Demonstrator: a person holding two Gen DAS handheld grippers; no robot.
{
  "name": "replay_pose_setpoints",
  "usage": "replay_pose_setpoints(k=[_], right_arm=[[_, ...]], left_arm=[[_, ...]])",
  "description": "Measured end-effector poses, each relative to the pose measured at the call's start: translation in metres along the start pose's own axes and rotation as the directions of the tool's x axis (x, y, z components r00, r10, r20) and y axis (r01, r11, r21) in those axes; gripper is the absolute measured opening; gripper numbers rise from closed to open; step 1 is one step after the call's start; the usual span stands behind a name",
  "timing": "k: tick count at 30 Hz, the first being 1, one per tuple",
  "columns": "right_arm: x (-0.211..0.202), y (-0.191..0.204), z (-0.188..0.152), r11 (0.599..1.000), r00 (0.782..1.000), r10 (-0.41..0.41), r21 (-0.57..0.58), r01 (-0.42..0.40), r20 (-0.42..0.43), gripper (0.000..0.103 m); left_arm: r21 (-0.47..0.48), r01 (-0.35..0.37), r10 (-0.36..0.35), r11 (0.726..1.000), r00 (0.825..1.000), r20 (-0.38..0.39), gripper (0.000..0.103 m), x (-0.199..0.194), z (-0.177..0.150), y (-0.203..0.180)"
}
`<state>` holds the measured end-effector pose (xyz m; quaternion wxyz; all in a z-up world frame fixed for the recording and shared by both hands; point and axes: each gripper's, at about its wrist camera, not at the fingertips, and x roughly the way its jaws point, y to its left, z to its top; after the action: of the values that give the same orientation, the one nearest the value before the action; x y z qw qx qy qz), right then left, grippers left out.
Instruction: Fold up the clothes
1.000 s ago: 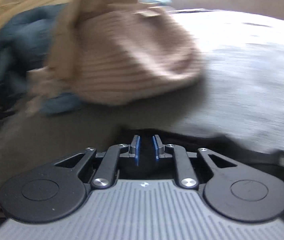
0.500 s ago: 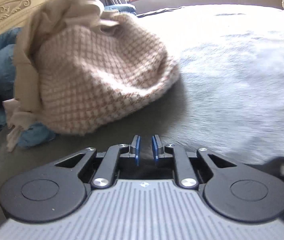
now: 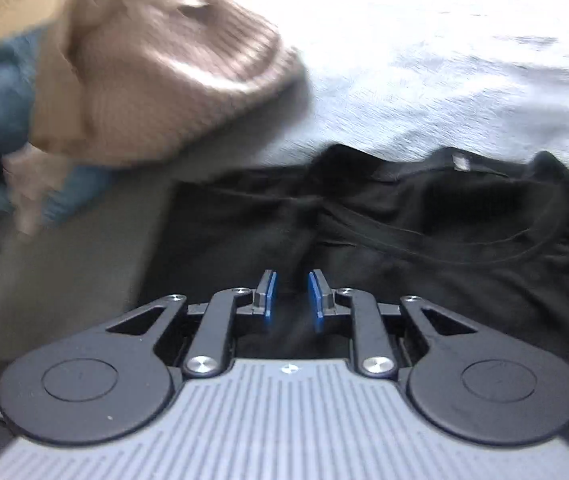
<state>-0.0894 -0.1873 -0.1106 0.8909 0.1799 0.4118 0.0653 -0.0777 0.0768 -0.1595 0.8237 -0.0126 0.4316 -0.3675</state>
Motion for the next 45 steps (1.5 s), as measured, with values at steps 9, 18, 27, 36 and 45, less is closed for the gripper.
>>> replay_pose_setpoints(k=[9, 18, 27, 36, 45], right_arm=[[-0.012, 0.026, -0.036, 0.987, 0.987, -0.024, -0.16, -0.002, -0.161, 0.02], [-0.082, 0.022, -0.038, 0.997, 0.991, 0.06, 0.051, -0.054, -0.118, 0.029], [-0.109, 0.04, -0.047, 0.975, 0.978, 0.177, 0.154, -0.159, -0.108, 0.034], [-0.083, 0.063, -0.035, 0.971, 0.975, 0.193, 0.163, -0.175, -0.106, 0.043], [0.021, 0.104, -0.018, 0.999, 0.979, -0.04, -0.042, 0.032, -0.198, 0.051]], left_arm=[[-0.163, -0.033, 0.035, 0.986, 0.999, 0.014, 0.063, -0.041, 0.005, 0.01], [-0.376, -0.027, -0.005, 0.926, 0.997, -0.082, 0.061, -0.103, -0.057, 0.025], [-0.384, -0.095, 0.005, 0.918, 0.973, -0.229, 0.054, -0.113, -0.128, -0.007], [-0.416, -0.124, -0.006, 0.901, 0.955, -0.297, 0.054, -0.128, -0.155, -0.023], [-0.353, -0.155, 0.017, 0.923, 0.931, -0.366, 0.023, -0.119, -0.146, -0.028]])
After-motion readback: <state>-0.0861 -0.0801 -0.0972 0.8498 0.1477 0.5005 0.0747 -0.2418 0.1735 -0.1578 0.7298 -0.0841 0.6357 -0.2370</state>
